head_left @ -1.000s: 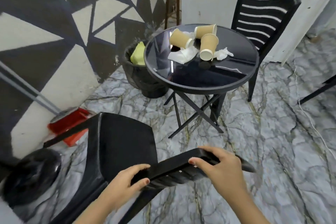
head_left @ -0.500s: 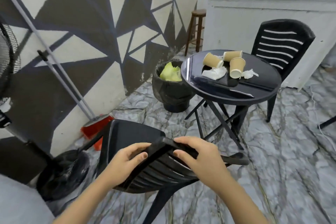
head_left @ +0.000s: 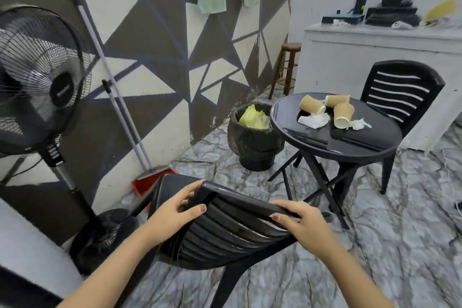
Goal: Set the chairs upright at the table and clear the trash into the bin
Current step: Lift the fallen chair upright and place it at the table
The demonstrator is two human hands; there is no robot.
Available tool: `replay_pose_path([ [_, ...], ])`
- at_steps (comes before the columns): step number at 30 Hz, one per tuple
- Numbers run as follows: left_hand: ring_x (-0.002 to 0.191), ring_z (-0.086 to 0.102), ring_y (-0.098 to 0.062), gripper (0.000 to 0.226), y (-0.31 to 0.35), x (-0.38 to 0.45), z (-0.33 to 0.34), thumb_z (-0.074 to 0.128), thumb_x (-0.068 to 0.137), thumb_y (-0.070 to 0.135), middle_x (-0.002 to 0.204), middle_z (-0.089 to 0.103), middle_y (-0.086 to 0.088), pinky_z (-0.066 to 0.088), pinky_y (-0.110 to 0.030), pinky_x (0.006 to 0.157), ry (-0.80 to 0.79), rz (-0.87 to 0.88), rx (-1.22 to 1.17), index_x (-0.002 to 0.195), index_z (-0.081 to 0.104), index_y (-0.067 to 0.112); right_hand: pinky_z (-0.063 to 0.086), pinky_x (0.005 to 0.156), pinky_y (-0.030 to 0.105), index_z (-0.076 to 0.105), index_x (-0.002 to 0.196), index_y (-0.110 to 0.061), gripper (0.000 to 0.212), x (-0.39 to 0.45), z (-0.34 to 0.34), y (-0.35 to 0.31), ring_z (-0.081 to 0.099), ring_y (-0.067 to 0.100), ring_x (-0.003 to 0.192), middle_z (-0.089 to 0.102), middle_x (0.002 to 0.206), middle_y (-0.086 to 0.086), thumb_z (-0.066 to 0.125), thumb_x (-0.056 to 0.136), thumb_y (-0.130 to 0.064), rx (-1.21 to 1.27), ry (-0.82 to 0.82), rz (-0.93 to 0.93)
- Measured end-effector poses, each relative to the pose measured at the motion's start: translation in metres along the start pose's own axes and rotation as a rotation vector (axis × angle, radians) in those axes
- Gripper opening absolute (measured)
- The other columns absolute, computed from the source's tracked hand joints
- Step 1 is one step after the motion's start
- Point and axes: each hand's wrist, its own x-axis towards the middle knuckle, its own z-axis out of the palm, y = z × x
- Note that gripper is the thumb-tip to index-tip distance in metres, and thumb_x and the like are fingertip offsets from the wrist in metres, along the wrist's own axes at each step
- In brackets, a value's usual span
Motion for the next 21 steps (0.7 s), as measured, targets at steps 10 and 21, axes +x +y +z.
replay_pose_path([
  [10, 0.097, 0.056, -0.004, 0.038, 0.009, -0.029, -0.004, 0.069, 0.058, 0.063, 0.101, 0.058, 0.011, 0.038, -0.005, 0.080, 0.314, 0.305, 0.137, 0.086, 0.059, 0.040, 0.043, 0.085, 0.033, 0.062, 0.102, -0.051, 0.022, -0.019, 0.032, -0.050, 0.047, -0.001, 0.080, 0.059, 0.078, -0.020, 0.061, 0.080, -0.047, -0.052, -0.006, -0.084],
  [21, 0.071, 0.059, -0.004, 0.069, -0.046, -0.101, -0.069, 0.080, 0.033, 0.070, 0.078, 0.065, 0.013, 0.046, -0.011, 0.063, 0.559, 0.166, -0.171, 0.075, 0.063, 0.019, 0.043, 0.087, 0.018, 0.065, 0.084, -0.052, 0.010, -0.001, 0.047, -0.075, 0.056, -0.009, 0.096, 0.063, 0.081, -0.036, 0.066, 0.078, -0.044, 0.010, -0.243, -0.155],
])
